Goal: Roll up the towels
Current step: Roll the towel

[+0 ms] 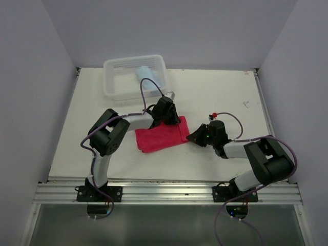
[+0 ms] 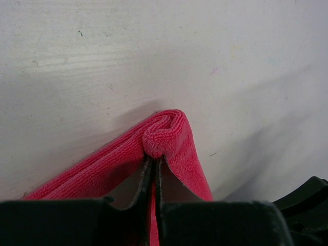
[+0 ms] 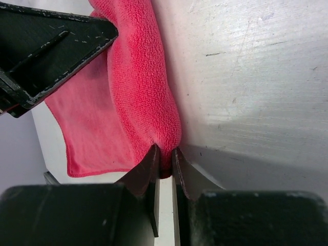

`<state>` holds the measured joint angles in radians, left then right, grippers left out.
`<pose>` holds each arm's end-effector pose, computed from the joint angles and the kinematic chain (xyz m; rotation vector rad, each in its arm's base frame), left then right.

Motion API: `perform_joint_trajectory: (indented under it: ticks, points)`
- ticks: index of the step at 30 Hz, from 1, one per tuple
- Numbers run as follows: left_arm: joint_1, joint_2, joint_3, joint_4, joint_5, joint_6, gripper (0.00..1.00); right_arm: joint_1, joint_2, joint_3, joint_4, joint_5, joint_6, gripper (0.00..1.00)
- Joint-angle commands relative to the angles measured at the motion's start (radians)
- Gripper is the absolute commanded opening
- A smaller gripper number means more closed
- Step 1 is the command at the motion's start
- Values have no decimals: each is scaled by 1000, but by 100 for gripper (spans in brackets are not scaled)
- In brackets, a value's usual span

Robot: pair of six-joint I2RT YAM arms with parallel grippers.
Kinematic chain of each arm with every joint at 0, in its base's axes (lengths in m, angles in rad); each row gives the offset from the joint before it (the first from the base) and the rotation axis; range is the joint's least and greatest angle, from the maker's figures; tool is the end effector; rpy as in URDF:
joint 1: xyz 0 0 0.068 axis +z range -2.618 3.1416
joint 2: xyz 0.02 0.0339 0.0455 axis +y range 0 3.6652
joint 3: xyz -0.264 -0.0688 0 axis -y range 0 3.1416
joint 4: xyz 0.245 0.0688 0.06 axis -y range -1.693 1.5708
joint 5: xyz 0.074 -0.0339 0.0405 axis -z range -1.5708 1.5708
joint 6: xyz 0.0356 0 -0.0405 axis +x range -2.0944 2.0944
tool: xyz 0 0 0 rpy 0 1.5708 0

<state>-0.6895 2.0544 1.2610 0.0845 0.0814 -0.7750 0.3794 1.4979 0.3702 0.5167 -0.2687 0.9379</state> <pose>0.3380 -0.2824 0.1434 -0.0583 2.4268 -0.8195 0.2276 0.1009 0.1190 0.4880 2.3008 0.9982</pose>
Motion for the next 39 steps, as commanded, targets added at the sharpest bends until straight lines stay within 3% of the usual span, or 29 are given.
perform_joint_trajectory:
  ticks: [1,7,15,28,39]
  points:
    - [11,-45,-20,-29,-63,11,0,16,-8,-10,-16,23,-66,2]
    - [11,-66,21,-72,-78,49,24,47,-67,3,-87,130,-166,0]
    - [16,-99,54,-141,-77,60,34,85,-125,25,-147,241,-224,0]
    - [34,-168,75,-189,-65,66,40,190,-159,84,-248,408,-344,0]
    - [36,-134,142,-190,73,5,44,237,-156,104,-284,480,-407,0]
